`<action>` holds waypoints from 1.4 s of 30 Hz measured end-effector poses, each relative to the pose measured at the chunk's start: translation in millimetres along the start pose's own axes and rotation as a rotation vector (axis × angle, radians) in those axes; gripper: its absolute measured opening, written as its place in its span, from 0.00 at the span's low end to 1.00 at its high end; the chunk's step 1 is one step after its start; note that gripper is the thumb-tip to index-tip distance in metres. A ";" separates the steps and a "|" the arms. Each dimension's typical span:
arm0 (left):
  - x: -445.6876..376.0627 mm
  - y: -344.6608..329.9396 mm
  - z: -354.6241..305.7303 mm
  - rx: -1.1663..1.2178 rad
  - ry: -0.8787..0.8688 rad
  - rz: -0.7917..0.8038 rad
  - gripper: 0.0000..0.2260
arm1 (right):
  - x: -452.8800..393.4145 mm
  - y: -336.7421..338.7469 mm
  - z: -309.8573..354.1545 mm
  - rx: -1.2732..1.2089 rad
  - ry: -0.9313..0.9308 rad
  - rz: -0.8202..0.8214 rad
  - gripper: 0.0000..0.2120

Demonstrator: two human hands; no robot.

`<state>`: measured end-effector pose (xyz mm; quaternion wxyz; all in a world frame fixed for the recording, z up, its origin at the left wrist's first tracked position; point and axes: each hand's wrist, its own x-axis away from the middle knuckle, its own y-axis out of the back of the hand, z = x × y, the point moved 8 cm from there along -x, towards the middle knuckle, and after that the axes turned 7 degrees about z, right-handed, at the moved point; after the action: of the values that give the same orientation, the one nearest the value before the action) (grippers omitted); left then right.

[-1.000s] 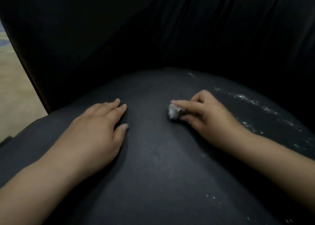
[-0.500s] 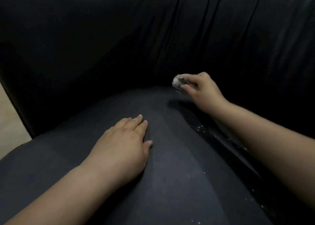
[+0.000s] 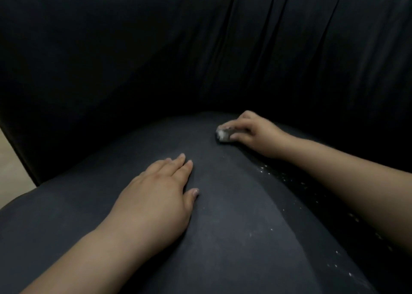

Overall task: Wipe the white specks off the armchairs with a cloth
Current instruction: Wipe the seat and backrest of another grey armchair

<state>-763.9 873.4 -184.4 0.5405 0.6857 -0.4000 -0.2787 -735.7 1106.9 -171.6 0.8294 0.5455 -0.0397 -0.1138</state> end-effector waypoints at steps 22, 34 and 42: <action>-3.1 0.0 -3.8 -0.050 0.038 0.002 0.28 | 75.4 -4.1 27.1 -0.044 0.063 -0.034 0.18; -20.4 -6.3 -48.6 -0.052 -0.086 0.036 0.28 | 98.1 7.1 18.4 -0.054 -0.084 -0.135 0.18; -19.0 -13.2 -49.0 -0.027 -0.114 0.035 0.28 | 108.6 -5.6 48.3 -0.058 -0.008 -0.109 0.18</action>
<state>-730.7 916.3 -185.3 0.5306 0.6545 -0.4382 -0.3132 -640.2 1036.4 -163.6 0.8372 0.5222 -0.0100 -0.1623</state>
